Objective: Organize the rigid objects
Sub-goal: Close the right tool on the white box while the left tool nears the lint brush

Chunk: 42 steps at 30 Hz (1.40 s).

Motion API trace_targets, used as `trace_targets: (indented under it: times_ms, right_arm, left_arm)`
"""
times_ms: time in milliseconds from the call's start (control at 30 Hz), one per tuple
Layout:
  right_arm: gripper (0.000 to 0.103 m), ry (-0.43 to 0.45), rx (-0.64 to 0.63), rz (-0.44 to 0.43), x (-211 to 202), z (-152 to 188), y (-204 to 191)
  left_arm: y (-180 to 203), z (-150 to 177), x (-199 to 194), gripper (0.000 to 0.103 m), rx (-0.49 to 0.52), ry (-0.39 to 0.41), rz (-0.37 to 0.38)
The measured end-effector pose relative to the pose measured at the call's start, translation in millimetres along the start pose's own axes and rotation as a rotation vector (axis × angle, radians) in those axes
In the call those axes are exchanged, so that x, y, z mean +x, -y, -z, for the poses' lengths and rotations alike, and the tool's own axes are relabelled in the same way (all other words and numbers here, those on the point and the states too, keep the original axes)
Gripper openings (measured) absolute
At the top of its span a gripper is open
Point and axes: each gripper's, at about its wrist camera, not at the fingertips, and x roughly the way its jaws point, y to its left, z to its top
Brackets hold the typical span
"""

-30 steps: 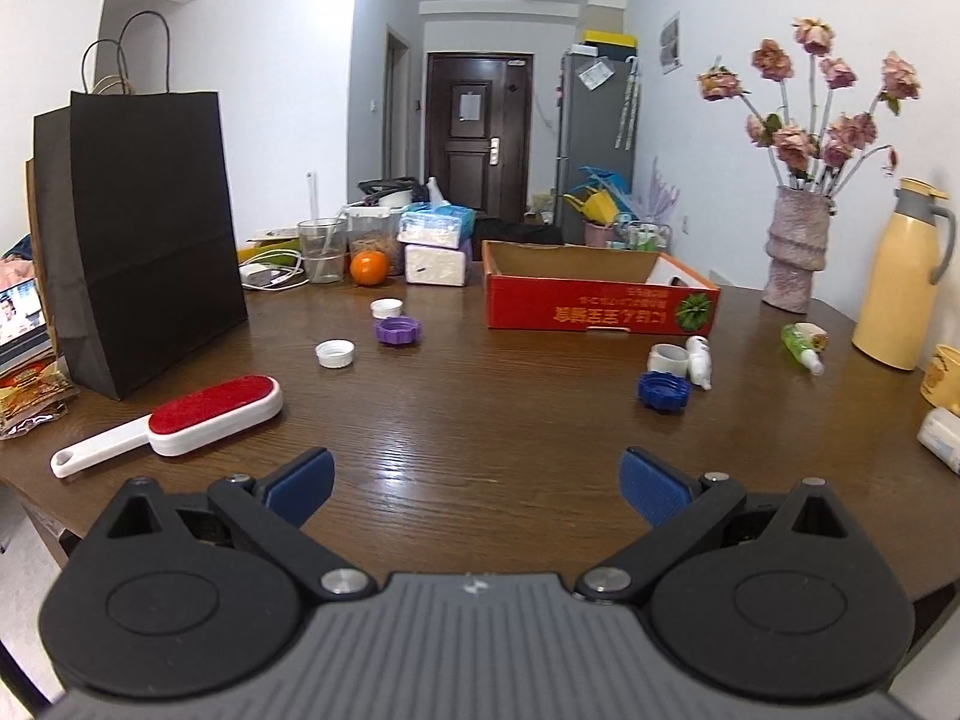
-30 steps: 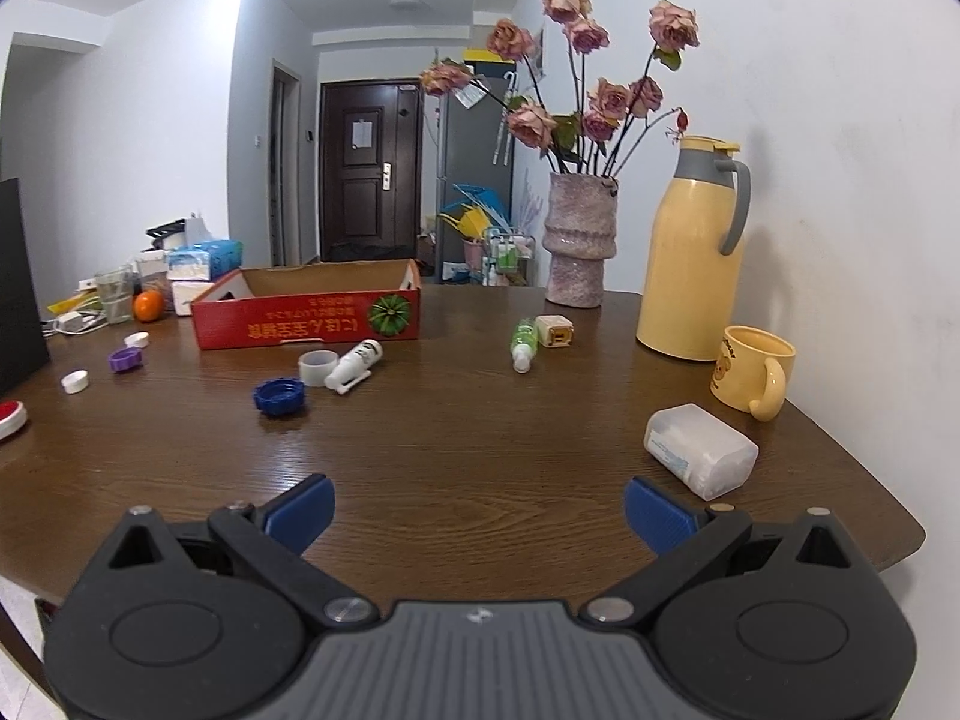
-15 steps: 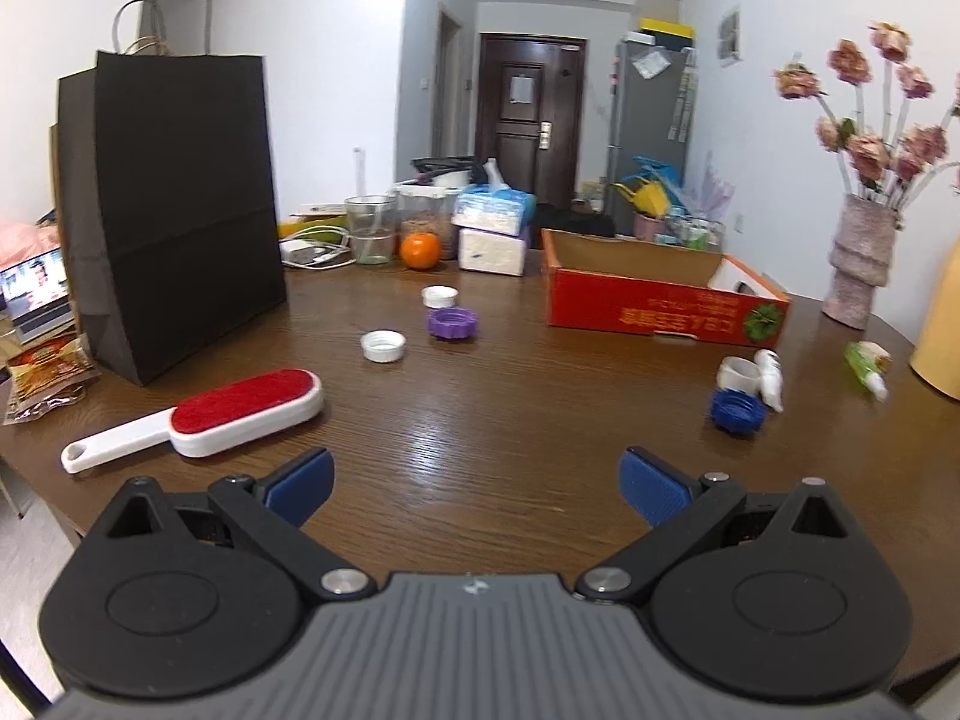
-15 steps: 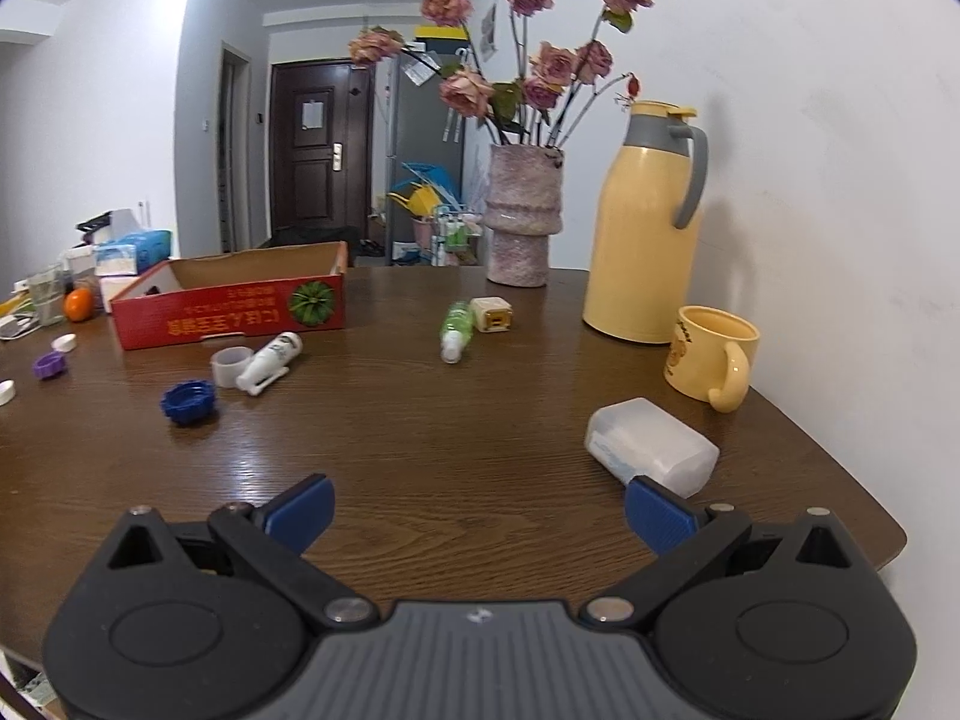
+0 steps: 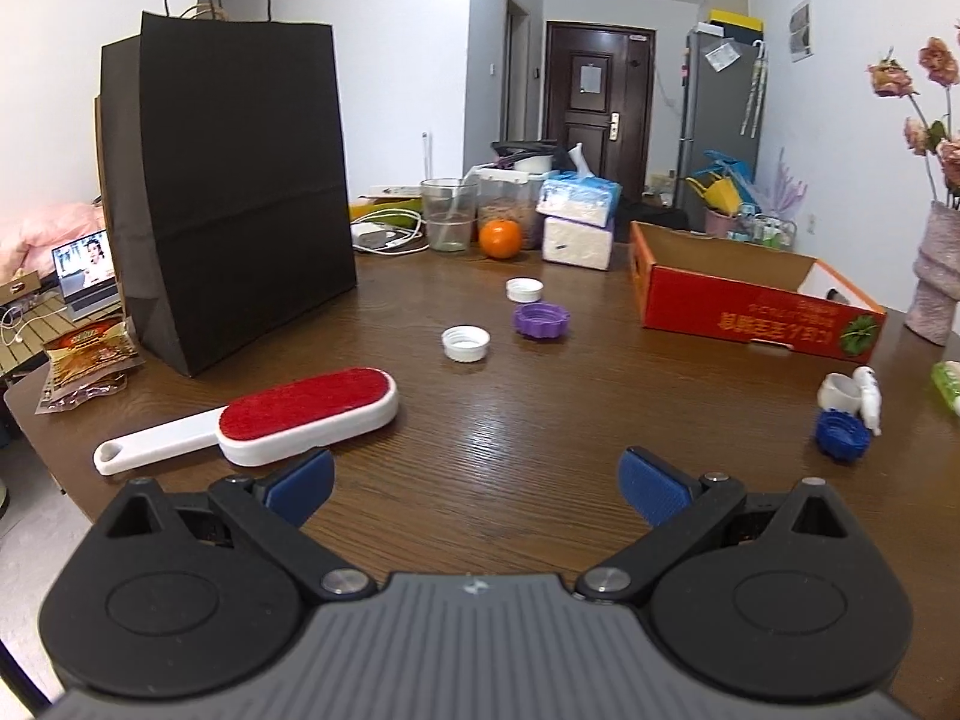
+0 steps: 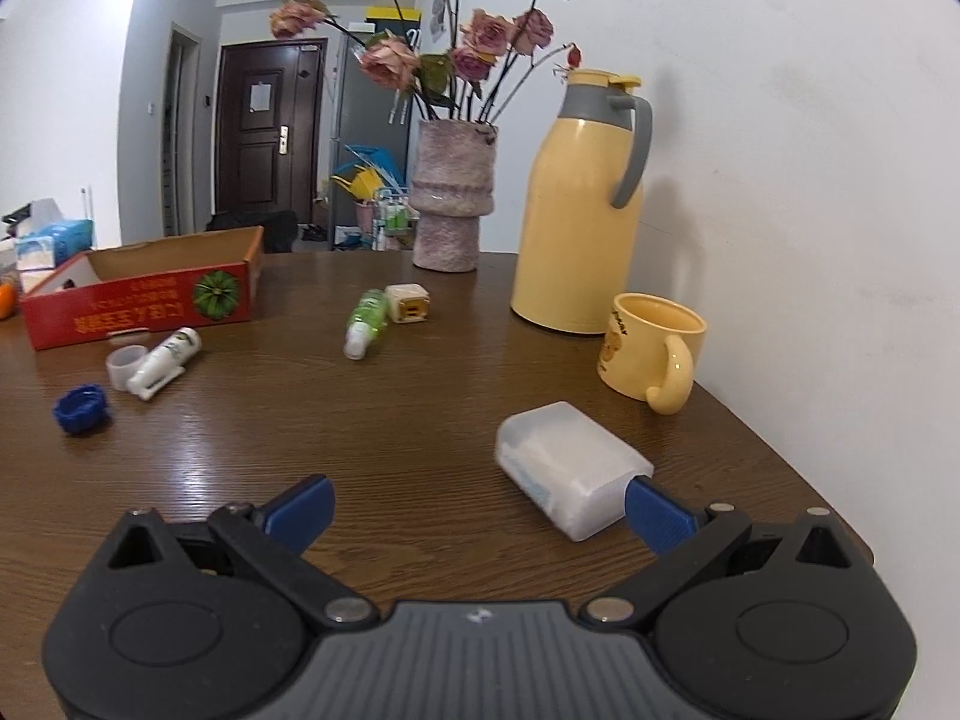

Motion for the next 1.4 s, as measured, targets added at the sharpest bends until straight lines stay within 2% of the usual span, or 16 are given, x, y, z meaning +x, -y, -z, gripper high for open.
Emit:
trace_targets:
  times_ms: [200, 500, 667, 967, 1233, 1333, 1400]
  right_arm:
    - [0.103, -0.023, -0.013, 0.034, 28, -3, 10]
    - [0.103, -0.062, -0.034, 0.074, 75, -6, 36]
    - [0.103, -0.077, -0.034, 0.074, 100, -5, 52]
    - [0.103, -0.119, -0.001, 0.008, 140, -7, 72]
    - [0.103, -0.150, 0.099, -0.052, 160, -6, 85]
    - [0.100, -0.147, 0.108, -0.056, 160, -6, 83]
    - [0.087, -0.141, 0.115, -0.055, 159, -6, 82]
  left_arm:
    - [-7, -1, 18, 0.103, -0.005, -0.011, -0.034]
    - [-16, -4, 42, 0.103, 0.014, -0.010, -0.046]
    - [-25, -7, 60, 0.103, 0.022, -0.028, -0.061]
    - [-41, -15, 85, 0.103, 0.052, -0.049, -0.069]
    - [-54, -24, 103, 0.103, 0.108, -0.066, -0.049]
    - [-60, -26, 110, 0.103, 0.135, -0.071, -0.038]
    - [-65, -27, 115, 0.103, 0.153, -0.082, -0.031]
